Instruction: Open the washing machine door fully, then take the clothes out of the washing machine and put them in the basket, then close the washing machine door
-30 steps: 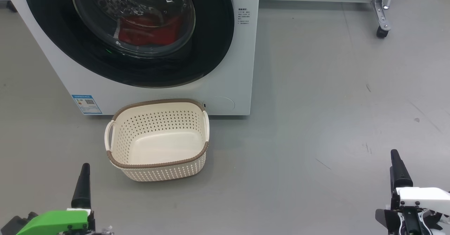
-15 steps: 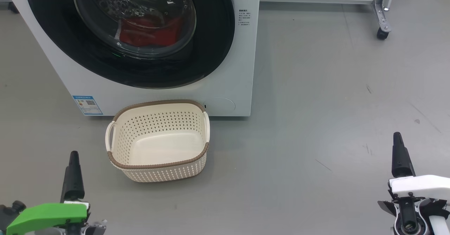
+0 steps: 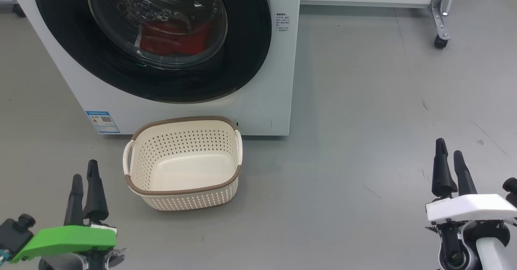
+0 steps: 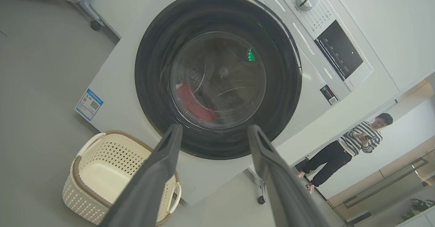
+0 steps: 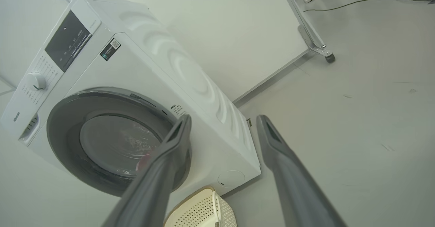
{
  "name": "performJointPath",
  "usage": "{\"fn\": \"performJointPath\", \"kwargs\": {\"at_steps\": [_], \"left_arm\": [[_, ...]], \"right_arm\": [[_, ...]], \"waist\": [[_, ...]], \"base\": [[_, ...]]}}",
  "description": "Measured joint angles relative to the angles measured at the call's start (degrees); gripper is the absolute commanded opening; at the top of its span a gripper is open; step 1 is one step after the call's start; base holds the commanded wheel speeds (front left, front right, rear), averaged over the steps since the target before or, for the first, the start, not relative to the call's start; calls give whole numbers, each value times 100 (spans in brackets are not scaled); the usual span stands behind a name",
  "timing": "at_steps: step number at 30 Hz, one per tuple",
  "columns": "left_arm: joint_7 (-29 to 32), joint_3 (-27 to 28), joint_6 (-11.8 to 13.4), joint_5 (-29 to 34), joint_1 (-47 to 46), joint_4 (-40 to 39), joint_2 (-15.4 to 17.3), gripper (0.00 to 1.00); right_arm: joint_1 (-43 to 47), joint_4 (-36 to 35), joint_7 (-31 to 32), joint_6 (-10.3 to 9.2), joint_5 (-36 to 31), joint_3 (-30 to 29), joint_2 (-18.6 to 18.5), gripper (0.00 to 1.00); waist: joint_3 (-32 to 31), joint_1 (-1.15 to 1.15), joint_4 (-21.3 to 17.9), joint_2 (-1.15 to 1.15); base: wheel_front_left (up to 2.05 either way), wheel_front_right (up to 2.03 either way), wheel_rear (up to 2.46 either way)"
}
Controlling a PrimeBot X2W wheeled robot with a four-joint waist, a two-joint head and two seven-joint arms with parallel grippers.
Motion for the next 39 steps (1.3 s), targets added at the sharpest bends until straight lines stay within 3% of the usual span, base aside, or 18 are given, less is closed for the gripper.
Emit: {"fn": "performJointPath", "kwargs": {"at_steps": [9, 14, 27, 39], "left_arm": [[-183, -166, 1, 1371, 7, -130, 11, 100], [-277, -331, 129, 1842, 40, -125, 21, 100], [-528, -820, 464, 4043, 57, 67, 62, 100], [-746, -1149, 838, 4593, 76, 379, 86, 100]], "right_arm": [[10, 1, -181, -15, -1180, 364, -140, 100], [13, 0, -280, -160, -1720, 453, -138, 100], [23, 174, -537, -452, -2983, 726, -144, 100], [26, 516, -731, -611, -3804, 955, -141, 100]], "waist": [[2, 0, 0, 0], [21, 0, -7, 0], [133, 0, -23, 0], [207, 0, -63, 0]], "base": [[0, 0, 0], [0, 0, 0], [0, 0, 0], [0, 0, 0]]}}
